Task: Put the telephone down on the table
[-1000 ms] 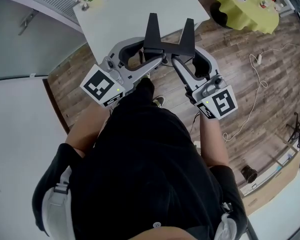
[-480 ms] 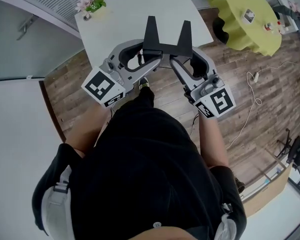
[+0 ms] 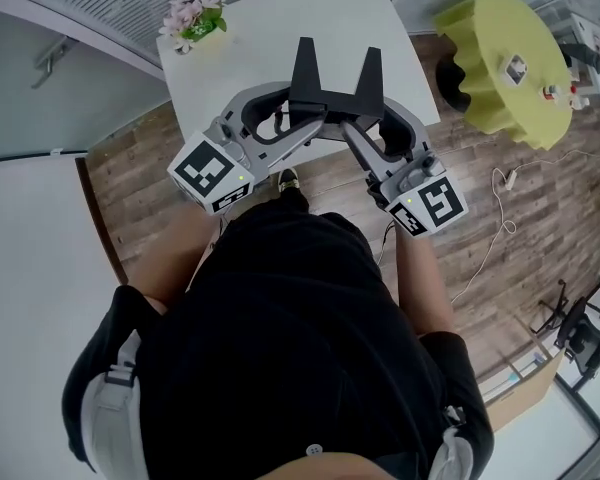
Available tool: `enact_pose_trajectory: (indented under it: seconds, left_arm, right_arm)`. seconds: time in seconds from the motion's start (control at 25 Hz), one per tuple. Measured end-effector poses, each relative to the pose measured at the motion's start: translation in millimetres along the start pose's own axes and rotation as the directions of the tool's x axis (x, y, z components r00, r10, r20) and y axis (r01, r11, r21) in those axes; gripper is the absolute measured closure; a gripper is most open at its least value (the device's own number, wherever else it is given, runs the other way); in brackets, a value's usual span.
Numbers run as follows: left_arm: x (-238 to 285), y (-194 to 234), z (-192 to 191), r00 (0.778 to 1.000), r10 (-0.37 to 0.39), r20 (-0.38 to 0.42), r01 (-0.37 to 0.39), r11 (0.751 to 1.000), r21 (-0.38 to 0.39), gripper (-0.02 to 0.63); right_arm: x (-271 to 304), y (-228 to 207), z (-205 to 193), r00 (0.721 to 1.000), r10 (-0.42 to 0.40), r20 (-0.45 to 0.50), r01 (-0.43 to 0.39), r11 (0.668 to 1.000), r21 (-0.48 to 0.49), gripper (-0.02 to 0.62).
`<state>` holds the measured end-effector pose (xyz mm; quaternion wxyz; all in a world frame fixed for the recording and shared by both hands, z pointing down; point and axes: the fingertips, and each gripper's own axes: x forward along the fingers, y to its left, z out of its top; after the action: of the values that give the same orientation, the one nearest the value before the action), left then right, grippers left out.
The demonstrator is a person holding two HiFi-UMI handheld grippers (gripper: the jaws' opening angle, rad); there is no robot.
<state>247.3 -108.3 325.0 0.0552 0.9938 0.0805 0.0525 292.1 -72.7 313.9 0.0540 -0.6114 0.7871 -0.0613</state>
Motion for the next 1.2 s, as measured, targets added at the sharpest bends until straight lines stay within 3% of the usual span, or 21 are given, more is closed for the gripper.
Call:
enact_pose_trajectory:
  seconds: [0.32,0.56,0.84,1.2]
  left_arm:
    - [-4.8,49.2,-17.7,0.997,0.071,-0.02,-0.072,0.995,-0.065,0.391]
    - [-10.5,73.8,-36.2,0.986,0.164,-0.043,-0.167,0.98,-0.11,0.391]
    - [15.2,104.6,-70.9,0.955,0.278,-0.1,-0.293,0.933,-0.207,0.391]
    - [58.2,146.7,-130.0,0.923,0.333,-0.19,-0.379,0.867,-0.322,0.391]
  right_arm:
    - [48.2,-19.7,-20.3,0.996,0.065,-0.062,-0.062,0.997,0.045,0.369]
    - [74.9,-29.8,-42.6,0.984,0.155,-0.092,-0.144,0.983,0.112,0.37]
    - [96.4,-71.8,-77.5,0.948,0.269,-0.169,-0.233,0.951,0.206,0.368]
    - [118.2,-134.1,-138.8,0.894,0.359,-0.269,-0.264,0.905,0.333,0.368]
